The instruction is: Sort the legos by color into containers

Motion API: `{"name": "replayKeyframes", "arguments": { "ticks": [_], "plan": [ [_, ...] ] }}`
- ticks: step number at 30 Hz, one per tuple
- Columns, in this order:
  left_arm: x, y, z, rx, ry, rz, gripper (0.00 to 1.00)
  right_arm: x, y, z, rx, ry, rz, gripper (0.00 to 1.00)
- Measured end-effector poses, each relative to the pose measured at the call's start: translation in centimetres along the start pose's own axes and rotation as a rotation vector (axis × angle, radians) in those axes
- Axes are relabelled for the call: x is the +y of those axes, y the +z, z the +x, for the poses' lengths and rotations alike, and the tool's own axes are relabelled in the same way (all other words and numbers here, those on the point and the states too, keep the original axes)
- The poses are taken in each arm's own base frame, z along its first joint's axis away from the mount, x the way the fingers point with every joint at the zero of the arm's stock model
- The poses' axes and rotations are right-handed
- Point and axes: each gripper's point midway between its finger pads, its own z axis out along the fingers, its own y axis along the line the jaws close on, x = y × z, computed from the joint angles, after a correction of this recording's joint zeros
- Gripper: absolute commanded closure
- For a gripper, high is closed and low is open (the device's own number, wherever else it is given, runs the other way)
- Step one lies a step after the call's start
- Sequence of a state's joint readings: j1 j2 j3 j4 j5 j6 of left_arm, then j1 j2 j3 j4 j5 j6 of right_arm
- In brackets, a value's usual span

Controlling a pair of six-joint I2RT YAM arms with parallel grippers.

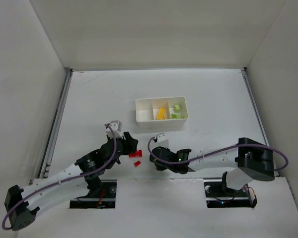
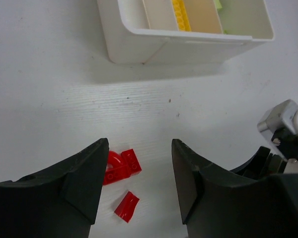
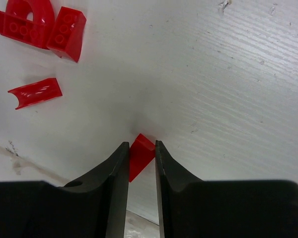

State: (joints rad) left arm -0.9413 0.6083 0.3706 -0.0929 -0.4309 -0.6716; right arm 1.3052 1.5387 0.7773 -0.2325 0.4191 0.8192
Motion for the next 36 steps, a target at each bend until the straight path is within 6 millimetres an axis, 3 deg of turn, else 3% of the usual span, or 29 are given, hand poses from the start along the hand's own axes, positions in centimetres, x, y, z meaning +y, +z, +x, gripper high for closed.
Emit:
{"name": "replayKeyframes", "arguments": {
  "ticks": [4,8,11,16,19,22,25,30,33,36],
  "plan": [
    [1.0,-0.5,1.3,0.031,0.049,-0.043,0.48,0.1,-0.7,-0.8,-0.019,0.008,-0.017,0.80],
    [2.2,-0.9,1.8,0.045,0.043,-0.109,0.50,0.9,-3.2,-4.0,-0.103,0.040,-0.089,0.80],
    [2.7,-1.0,1.4,0.040,-0.001,-0.154,0.51,0.3,-4.7,-8.4,-0.188,0.080,-0.113,0.80],
    [2.7,-1.1,0.9,0.024,-0.061,-0.177,0.51,-1.5,-5.0,-17.4,-0.333,0.145,-0.096,0.80],
    [2.4,-1.1,1.1,0.032,-0.074,-0.168,0.51,-2.0,-3.9,-22.1,-0.393,0.160,-0.088,0.80],
    [2.2,-1.1,1.8,0.053,-0.082,-0.168,0.51,-2.1,-1.9,-25.1,-0.414,0.155,-0.082,0.80],
    [2.3,-1.1,2.6,0.079,-0.085,-0.179,0.51,-2.3,0.6,-26.3,-0.399,0.141,-0.066,0.78],
    [3.1,-1.1,4.0,0.126,-0.083,-0.225,0.51,-2.3,3.8,-25.8,-0.352,0.114,-0.046,0.71],
    [3.6,-0.9,4.8,0.150,-0.086,-0.255,0.51,-2.1,4.4,-26.0,-0.345,0.110,-0.049,0.55],
    [4.2,-0.9,5.9,0.175,-0.100,-0.284,0.50,-1.8,4.1,-26.8,-0.361,0.108,-0.059,0.51]
  ]
}}
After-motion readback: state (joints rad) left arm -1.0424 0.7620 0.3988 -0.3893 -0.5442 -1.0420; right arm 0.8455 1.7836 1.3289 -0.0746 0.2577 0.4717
